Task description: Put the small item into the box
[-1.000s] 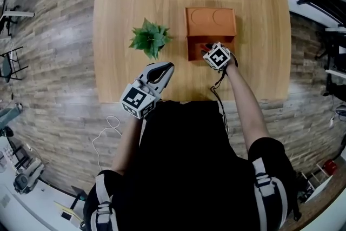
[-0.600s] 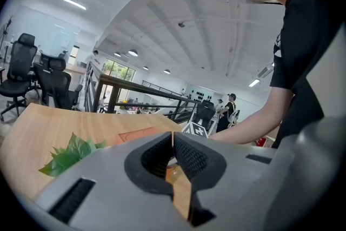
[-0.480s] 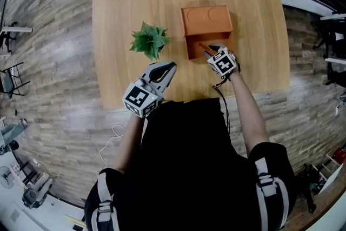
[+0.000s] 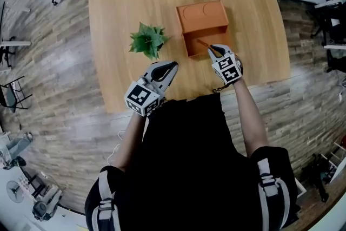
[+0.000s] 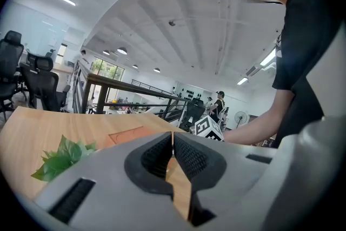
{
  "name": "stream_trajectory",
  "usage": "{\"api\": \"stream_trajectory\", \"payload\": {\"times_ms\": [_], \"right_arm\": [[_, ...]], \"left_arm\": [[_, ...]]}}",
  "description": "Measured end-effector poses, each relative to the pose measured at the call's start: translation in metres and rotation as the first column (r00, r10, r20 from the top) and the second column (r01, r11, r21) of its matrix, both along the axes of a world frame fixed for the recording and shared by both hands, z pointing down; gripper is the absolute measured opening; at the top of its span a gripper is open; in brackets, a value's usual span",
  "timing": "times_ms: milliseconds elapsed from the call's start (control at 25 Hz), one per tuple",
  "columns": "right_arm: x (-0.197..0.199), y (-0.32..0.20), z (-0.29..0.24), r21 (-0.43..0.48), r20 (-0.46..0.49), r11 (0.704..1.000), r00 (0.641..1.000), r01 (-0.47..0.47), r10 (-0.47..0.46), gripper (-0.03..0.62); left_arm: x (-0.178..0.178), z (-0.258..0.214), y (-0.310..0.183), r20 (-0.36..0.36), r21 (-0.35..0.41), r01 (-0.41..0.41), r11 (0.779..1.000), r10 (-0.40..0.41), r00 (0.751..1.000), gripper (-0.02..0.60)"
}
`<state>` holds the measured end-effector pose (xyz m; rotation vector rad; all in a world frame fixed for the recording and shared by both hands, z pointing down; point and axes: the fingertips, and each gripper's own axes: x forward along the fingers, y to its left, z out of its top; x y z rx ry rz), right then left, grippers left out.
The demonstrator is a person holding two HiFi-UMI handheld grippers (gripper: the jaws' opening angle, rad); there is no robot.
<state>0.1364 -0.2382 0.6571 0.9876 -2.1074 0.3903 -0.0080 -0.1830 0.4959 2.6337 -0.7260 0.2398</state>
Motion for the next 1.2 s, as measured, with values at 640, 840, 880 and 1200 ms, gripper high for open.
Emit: {"api": "stream_trajectory", "payload": {"times_ms": [640,840,880,1200], "right_arm": [[-0.019,0.06,-0.093,0.055,0.335,0.989,0.935,-0.139,0.113,0.025],[-0.028,0.074,-0.109,0.046,0.399,0.987,0.909,-0.151,0.12,0.025],[-0.029,0.076,-0.111,0.043,0.407,0.987,0.905,-0.152,0.122,0.025],[-0.029,0.076,-0.127,0.086,0.422,0.984,0.9,-0.158,0.108,0.025]], "left_arm": [[0.026,0.001,0.01,-0.03,0.002,-0.095,0.996,0.095,0.995,0.031],[0.028,0.0,0.014,-0.028,0.011,-0.114,0.993,0.114,0.993,0.031],[0.028,-0.001,0.014,-0.028,0.011,-0.114,0.993,0.114,0.993,0.031],[0.02,0.0,0.015,-0.024,0.008,-0.115,0.993,0.115,0.993,0.031]]}}
